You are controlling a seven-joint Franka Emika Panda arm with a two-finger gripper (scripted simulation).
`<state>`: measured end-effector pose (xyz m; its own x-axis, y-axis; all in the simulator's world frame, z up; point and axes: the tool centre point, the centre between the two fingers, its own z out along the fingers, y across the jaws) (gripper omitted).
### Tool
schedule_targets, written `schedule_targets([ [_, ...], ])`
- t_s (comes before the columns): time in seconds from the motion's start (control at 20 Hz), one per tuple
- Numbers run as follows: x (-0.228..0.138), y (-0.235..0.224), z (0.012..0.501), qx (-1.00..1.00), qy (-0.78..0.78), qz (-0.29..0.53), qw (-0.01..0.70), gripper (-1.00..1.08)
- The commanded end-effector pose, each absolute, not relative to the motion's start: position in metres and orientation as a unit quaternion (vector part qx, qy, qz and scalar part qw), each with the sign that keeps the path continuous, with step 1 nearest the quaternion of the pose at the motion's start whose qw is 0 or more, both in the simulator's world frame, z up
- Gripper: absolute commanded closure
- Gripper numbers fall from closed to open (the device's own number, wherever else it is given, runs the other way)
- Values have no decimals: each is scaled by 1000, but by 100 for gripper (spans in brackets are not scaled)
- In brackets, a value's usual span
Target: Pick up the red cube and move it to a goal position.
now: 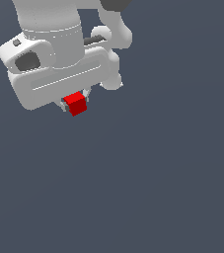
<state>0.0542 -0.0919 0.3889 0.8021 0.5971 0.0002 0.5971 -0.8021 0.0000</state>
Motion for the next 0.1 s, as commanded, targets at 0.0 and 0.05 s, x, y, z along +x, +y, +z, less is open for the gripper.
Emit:
schedule_targets([
  [0.0,55,-93,391,-949,-315,0,0,108],
  [0.05,55,-93,391,-949,-315,0,0,108],
])
